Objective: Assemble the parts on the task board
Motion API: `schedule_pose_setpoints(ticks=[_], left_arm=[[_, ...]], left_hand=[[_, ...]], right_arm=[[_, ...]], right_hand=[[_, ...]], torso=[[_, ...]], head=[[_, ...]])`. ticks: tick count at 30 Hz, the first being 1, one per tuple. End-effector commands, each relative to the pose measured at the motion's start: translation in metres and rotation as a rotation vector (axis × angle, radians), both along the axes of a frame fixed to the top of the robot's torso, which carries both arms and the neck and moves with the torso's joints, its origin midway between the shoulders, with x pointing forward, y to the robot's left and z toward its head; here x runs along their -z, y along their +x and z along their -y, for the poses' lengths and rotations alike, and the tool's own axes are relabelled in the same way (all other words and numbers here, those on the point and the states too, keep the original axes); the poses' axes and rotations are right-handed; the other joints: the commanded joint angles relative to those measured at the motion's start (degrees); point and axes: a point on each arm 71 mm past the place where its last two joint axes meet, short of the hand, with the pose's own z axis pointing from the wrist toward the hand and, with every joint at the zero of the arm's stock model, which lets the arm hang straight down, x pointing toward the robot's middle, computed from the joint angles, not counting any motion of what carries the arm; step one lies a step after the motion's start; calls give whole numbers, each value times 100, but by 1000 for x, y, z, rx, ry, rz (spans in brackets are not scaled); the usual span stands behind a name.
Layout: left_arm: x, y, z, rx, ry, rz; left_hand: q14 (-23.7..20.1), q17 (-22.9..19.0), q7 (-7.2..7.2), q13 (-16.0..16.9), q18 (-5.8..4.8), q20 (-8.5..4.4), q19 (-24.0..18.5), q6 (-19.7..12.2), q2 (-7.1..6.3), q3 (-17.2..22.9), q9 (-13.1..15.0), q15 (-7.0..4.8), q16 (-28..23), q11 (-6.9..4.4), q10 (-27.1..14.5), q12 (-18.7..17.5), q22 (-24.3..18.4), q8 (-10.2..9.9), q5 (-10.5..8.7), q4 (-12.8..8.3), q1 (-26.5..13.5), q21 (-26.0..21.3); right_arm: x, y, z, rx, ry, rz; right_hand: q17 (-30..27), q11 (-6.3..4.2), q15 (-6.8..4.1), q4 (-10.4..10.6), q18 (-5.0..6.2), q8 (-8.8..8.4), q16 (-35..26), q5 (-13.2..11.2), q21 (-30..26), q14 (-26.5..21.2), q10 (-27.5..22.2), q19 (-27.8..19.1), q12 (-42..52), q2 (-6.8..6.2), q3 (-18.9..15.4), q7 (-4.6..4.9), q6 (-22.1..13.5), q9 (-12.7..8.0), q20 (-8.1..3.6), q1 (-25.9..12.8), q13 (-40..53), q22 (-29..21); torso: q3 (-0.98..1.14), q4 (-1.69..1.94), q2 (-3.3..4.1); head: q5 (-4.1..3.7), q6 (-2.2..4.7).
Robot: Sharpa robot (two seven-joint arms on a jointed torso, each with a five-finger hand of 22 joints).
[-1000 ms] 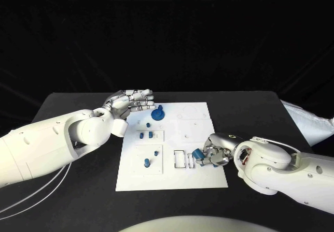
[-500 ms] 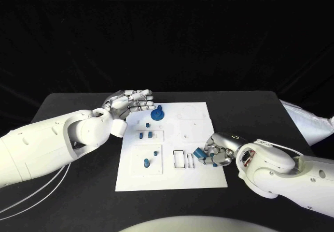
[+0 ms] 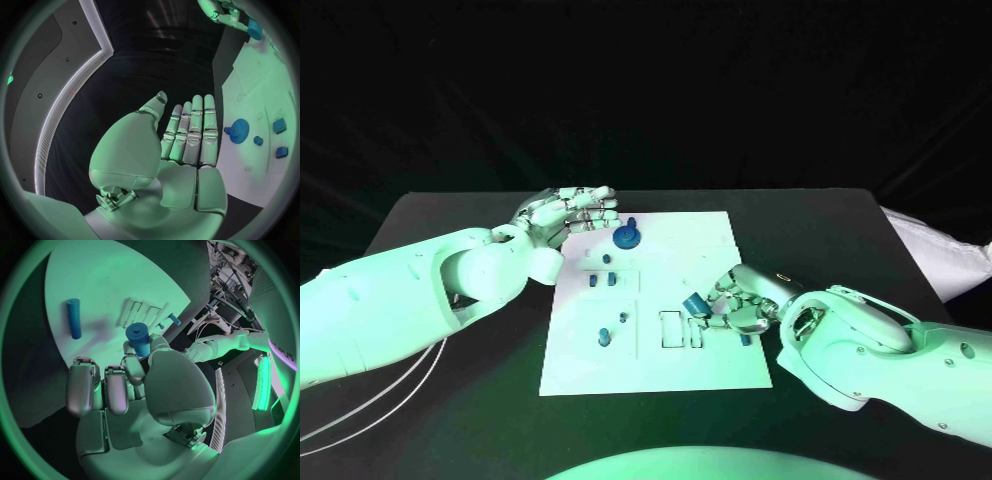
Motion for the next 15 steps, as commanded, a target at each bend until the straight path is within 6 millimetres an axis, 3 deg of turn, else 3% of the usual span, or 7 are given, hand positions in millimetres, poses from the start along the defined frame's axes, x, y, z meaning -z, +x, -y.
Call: schedule_pose_setpoints(ticks=[1, 8, 15], left_arm=[[-1, -1, 3, 19, -11, 8], [-1, -1, 2, 19, -11, 8], [-1, -2, 3, 21, -13, 8]], left_hand=[[24, -8, -12, 3, 68, 22, 7, -37, 46, -29, 1, 23, -28, -19, -38, 26, -7, 19, 28, 7, 15, 15], [32, -7, -15, 4, 70, 21, 14, -32, 49, -37, 2, 20, -29, -22, -34, 34, -20, 25, 28, 5, 19, 18], [32, -7, -15, 4, 70, 21, 14, -32, 49, -37, 2, 20, -29, -22, -34, 34, -20, 25, 28, 5, 19, 18]], right_arm=[[4, -1, -6, -14, 32, -76], [11, 0, -19, -49, 5, -130], [13, 2, -27, -52, -2, -125]], right_hand=[[134, -10, -33, 22, -92, 75, -4, -44, 27, 368, 61, 2, 18, 132, -31, -61, 52, 169, -27, 131, 8, 5], [95, -7, -28, 65, -90, 82, -27, -178, 21, 361, 52, -3, -39, 215, -139, -64, 84, 227, -23, -80, -14, -6], [75, -21, -37, 66, -87, 110, -41, -184, 14, 357, 57, -8, -57, 263, -211, -84, 131, 274, -28, -206, -2, -16]], torso=[[-13, 20, -3], [-6, -6, 3], [-7, 3, 1]], head=[[6, -21], [54, -25], [58, -33]])
